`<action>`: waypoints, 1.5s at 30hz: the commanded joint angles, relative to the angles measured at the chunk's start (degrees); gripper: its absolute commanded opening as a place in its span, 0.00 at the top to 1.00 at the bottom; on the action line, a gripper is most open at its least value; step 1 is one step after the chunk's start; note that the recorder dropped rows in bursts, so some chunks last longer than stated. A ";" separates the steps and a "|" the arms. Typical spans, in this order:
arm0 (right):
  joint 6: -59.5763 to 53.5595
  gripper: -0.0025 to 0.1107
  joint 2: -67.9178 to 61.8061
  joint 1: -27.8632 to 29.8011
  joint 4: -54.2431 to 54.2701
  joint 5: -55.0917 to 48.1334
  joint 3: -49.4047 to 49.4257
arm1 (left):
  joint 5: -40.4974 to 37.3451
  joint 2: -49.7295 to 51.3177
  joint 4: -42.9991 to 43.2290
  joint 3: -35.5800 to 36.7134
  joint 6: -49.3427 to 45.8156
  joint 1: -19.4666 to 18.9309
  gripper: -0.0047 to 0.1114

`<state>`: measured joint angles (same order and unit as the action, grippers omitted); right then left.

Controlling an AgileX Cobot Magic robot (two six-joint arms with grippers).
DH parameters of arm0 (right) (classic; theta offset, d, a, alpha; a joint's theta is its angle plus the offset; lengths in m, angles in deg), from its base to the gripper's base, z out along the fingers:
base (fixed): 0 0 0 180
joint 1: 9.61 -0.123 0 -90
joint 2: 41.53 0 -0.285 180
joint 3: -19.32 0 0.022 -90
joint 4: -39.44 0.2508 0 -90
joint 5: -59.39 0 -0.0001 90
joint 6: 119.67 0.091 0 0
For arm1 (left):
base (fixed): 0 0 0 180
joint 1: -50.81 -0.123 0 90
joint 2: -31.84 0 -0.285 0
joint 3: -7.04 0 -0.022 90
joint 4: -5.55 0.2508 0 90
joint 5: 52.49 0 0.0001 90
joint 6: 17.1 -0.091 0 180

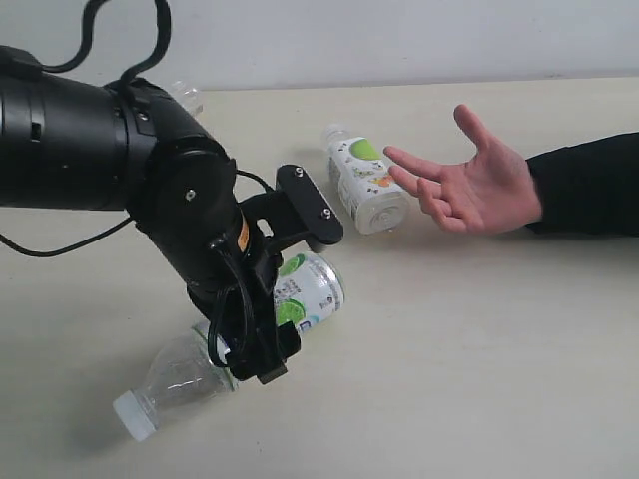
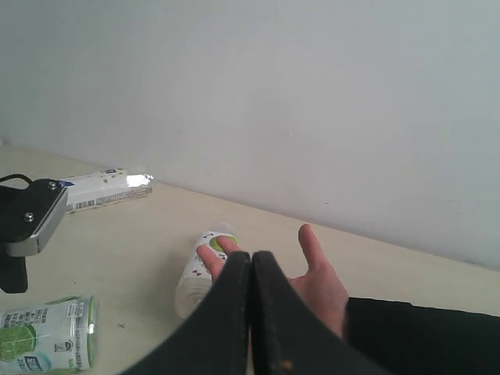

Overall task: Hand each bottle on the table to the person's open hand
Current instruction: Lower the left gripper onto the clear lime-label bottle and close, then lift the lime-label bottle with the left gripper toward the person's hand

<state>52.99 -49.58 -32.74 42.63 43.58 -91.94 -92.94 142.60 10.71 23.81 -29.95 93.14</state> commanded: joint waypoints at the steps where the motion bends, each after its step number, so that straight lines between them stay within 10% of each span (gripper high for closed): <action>1: -0.09 0.98 0.26 -0.17 0.25 0.46 0.21 | 2.30 1.62 0.65 -0.29 0.87 0.38 0.18; 15: -0.09 0.98 0.26 -0.17 0.25 0.46 0.21 | 4.15 5.45 1.15 -0.29 1.12 0.38 0.21; 24: -0.09 0.98 0.26 -0.17 0.25 0.46 0.21 | 2.80 4.99 4.38 -0.33 1.12 0.38 0.96; 32: -0.09 0.98 0.26 -0.17 0.25 0.46 0.21 | -8.88 -1.47 18.78 -7.41 0.82 0.38 0.96; 45: -0.09 0.98 0.26 -0.17 0.25 0.46 0.21 | -2.34 -3.18 18.17 -22.11 -24.95 2.26 0.96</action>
<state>52.99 -49.58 -32.74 42.63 43.58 -91.94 -96.84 137.93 29.08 3.99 -52.43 95.09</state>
